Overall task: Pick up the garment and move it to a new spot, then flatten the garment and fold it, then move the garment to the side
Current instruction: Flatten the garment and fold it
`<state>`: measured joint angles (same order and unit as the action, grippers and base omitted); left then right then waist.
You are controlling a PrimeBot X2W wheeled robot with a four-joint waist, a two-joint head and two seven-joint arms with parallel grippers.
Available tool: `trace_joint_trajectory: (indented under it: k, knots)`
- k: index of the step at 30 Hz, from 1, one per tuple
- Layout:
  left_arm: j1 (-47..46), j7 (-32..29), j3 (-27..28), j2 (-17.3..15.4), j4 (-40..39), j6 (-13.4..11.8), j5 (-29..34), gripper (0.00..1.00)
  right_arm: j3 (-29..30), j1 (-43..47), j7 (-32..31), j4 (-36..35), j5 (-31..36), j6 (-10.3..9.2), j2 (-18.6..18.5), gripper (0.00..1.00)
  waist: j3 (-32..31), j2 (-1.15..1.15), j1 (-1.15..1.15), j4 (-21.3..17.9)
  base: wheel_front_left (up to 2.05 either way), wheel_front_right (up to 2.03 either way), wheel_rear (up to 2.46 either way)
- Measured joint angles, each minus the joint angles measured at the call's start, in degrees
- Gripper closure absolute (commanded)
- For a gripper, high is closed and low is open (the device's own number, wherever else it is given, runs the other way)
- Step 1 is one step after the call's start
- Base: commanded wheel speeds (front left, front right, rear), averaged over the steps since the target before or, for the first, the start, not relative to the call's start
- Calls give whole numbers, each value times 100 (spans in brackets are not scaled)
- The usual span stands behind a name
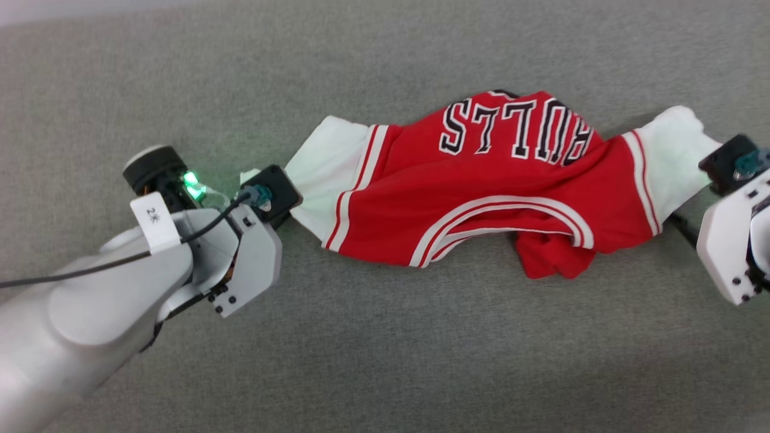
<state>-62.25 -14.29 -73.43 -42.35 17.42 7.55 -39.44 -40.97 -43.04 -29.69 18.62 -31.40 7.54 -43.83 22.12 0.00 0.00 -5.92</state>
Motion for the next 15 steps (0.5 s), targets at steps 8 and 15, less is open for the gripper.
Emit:
trace_joint_trajectory:
  k: [8, 15]
  knots:
    - [-219, 21, 24, -1, -137, 0, 23, 100, -892, -793, 402, 488, -241, -1, -112, 0, 341, 0, 0, 120, 0, 0, 0]
    - [-262, 71, 33, 12, -170, 0, 12, 100, -1503, -1204, 637, 831, -521, 8, -63, 100, 420, 0, 0, 159, 0, 0, 0]
